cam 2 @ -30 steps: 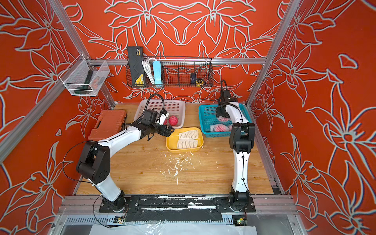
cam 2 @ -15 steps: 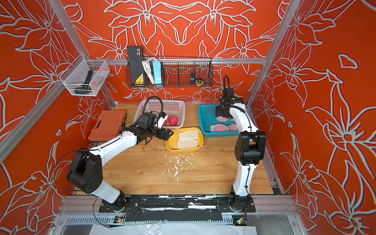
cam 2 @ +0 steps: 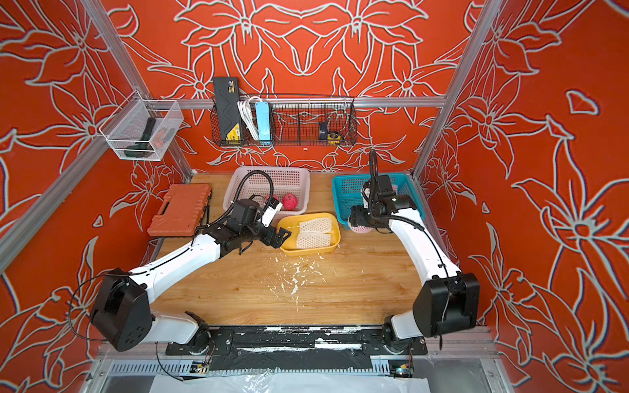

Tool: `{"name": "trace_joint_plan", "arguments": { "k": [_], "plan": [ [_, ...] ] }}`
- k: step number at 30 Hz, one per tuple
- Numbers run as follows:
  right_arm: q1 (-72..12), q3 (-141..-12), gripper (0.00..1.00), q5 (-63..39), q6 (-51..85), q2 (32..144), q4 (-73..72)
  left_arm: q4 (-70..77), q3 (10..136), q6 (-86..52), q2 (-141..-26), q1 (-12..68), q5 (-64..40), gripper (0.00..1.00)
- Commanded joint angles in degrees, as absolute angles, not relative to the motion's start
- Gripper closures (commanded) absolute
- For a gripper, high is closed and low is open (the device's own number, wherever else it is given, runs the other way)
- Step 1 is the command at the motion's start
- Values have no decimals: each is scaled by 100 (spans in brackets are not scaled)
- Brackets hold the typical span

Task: Remove foam nets from apples
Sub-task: Place the apple at the center of the board.

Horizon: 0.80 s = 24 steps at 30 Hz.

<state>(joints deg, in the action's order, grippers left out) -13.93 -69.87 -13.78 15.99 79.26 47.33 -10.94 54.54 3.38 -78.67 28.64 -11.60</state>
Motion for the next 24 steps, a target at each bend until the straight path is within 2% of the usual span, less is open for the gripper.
{"name": "trace_joint_plan", "arguments": {
  "k": [1, 9, 24],
  "plan": [
    [-1624, -6268, 36, -1929, 1965, 7468, 4571, -1090, 5265, 500, -7581, 3038, -1147, 2],
    [-2182, -5097, 36, -1947, 2084, 7057, 4297, -1047, 4772, 628, -7145, 3300, -1150, 2],
    [-2654, -5349, 31, -2042, 1890, 8316, 3995, -845, 4472, 834, -7358, 3493, -1458, 2]
  ]
}}
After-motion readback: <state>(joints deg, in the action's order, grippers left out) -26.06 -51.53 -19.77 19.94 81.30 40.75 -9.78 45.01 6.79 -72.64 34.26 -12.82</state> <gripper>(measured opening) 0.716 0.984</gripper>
